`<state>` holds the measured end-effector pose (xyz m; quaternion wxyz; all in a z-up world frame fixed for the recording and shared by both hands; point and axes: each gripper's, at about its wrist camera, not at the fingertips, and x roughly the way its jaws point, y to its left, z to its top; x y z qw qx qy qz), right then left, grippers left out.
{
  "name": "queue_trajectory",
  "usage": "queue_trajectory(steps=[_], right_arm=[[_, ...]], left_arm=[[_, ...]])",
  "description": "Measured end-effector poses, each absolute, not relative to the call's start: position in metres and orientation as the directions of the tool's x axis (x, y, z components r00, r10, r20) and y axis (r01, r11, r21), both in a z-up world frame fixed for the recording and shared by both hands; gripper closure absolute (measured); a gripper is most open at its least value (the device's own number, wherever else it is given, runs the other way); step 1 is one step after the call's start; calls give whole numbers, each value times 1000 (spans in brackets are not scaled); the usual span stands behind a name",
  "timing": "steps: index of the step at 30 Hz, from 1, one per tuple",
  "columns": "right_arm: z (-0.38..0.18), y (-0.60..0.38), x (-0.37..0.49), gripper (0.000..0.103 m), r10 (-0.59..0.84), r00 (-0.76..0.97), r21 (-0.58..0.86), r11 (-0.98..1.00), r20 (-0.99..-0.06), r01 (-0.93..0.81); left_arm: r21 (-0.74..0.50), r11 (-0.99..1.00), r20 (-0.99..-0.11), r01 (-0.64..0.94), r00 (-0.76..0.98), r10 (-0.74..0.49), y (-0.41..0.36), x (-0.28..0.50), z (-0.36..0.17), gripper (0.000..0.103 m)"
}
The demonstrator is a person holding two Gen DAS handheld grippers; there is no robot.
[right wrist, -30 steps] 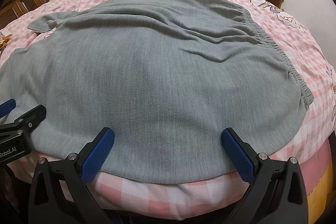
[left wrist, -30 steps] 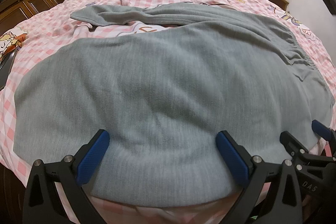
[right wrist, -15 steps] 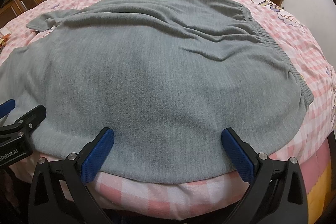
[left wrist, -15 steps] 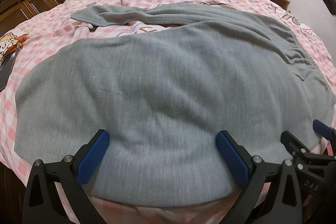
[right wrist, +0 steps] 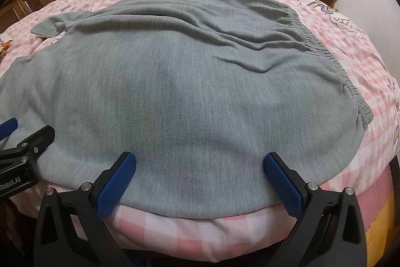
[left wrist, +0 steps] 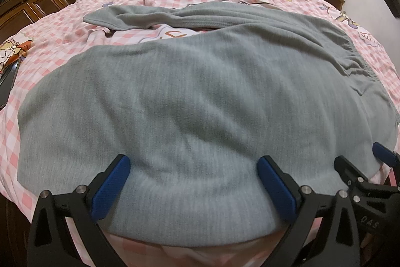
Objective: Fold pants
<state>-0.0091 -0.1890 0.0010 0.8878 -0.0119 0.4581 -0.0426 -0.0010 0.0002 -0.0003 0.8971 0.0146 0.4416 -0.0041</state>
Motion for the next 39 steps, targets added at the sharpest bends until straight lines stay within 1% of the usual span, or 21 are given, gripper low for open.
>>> queue_trajectory(steps=[13, 18, 22, 27, 33, 36, 39], right_arm=[[1, -188, -9, 0, -86, 576, -59, 996, -813, 64], [3, -189, -12, 0, -74, 576, -53, 997, -814, 53], [8, -191, -12, 0, -40, 560, -42, 999, -827, 9], [19, -201, -10, 8, -19, 545, -30, 1000, -838, -11], [43, -220, -1, 8, -19, 573, -49, 998, -819, -37], [50, -233, 11, 8, -23, 577, -54, 998, -817, -37], [56, -250, 27, 8, -28, 572, -53, 998, -820, -26]], left_arm=[[23, 999, -791, 25, 612, 2, -1, -2, -1, 0], [11, 999, -793, 44, 609, -18, 2, -2, 0, 0], [5, 997, -801, 80, 597, -44, 5, -1, 3, 0], [11, 993, -814, 119, 578, -60, 12, 5, 16, 0], [23, 990, -784, 141, 617, -70, 23, 23, 44, 0], [3, 987, -792, 159, 604, -95, 26, 43, 53, 0], [4, 988, -794, 155, 601, -92, 29, 62, 61, 0]])
